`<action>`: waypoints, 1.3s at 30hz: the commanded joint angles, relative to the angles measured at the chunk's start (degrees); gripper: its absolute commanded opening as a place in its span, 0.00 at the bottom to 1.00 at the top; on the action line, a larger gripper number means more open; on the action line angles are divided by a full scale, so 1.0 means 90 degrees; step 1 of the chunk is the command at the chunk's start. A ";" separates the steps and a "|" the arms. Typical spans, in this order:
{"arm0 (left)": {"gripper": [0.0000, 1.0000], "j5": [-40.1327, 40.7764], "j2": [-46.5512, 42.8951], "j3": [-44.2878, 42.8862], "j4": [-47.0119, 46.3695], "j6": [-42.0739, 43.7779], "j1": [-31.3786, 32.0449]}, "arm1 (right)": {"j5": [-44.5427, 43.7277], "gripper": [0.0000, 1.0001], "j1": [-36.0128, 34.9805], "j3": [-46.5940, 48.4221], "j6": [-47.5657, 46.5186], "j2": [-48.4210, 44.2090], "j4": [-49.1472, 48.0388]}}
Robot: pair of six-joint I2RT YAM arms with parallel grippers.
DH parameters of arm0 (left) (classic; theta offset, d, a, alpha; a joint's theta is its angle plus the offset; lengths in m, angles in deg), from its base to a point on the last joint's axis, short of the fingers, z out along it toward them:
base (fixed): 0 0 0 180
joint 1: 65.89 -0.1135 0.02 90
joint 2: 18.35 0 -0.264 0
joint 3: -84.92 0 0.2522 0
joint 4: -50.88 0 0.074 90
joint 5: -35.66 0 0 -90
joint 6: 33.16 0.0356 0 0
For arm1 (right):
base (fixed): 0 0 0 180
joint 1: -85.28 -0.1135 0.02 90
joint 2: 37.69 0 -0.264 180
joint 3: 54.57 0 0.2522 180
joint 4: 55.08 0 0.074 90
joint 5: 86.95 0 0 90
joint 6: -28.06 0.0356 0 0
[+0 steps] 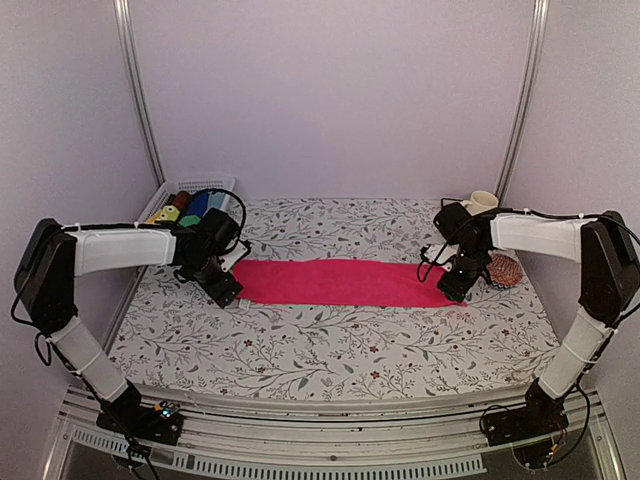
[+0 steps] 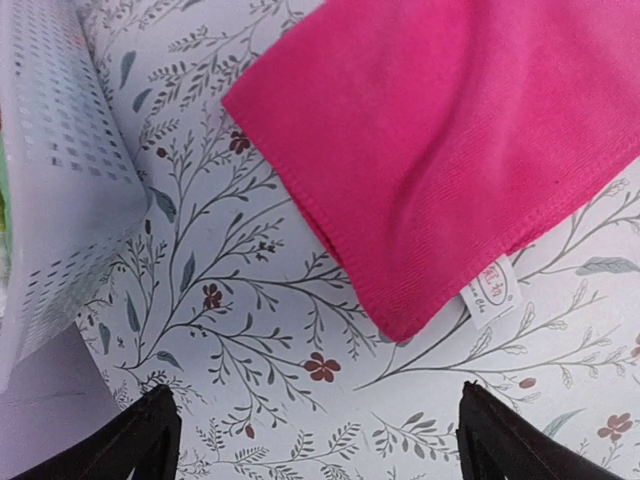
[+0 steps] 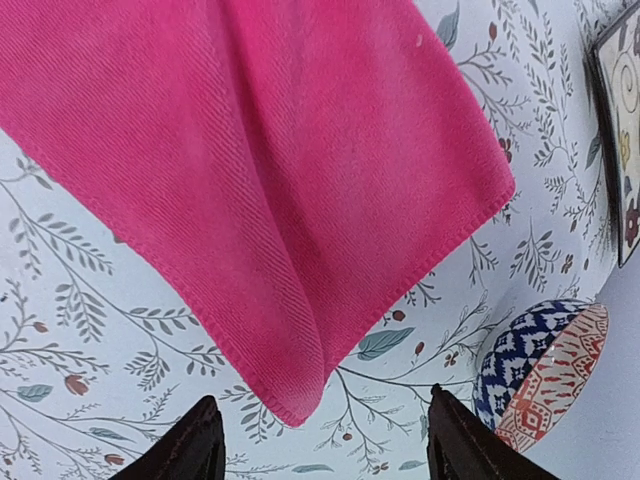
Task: Roll the towels
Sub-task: Fold the towel at the center of the board.
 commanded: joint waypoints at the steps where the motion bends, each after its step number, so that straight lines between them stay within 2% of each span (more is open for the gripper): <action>1: 0.97 0.0065 -0.0357 -0.0213 0.0116 -0.0036 -0.0395 | 0.0647 0.73 0.0162 0.0276 0.0130 -0.0392 0.0067; 5: 0.97 -0.0214 -0.0309 -0.0594 -0.0116 -0.0258 -0.0720 | 0.1316 0.85 0.0676 0.0983 0.0659 -0.0416 0.0030; 11: 0.96 -0.1299 0.0614 -0.1664 -0.0271 -0.1034 -0.1068 | 0.2484 0.85 0.1694 0.2481 0.2268 0.0548 0.0781; 15: 0.90 -0.1911 0.1105 -0.2039 -0.0443 -0.1472 -0.1258 | 0.3387 0.80 0.1994 0.2510 0.2822 0.0874 0.0441; 17: 0.86 -0.2126 0.1290 -0.2096 -0.0455 -0.1555 -0.1359 | 0.3818 0.74 0.2123 0.2350 0.3076 0.0954 0.0210; 21: 0.85 -0.2289 0.1405 -0.1899 -0.0718 -0.1567 -0.1426 | 0.4333 0.65 0.2204 0.2049 0.3417 0.1141 -0.0132; 28: 0.78 -0.2403 0.1836 -0.1817 -0.0897 -0.1662 -0.1483 | 0.4416 0.58 0.2201 0.1990 0.3496 0.1569 -0.0415; 39: 0.68 -0.2241 0.2362 -0.1862 -0.0836 -0.1711 -0.1477 | 0.3438 0.56 0.2191 0.2064 0.3432 0.1959 -0.0188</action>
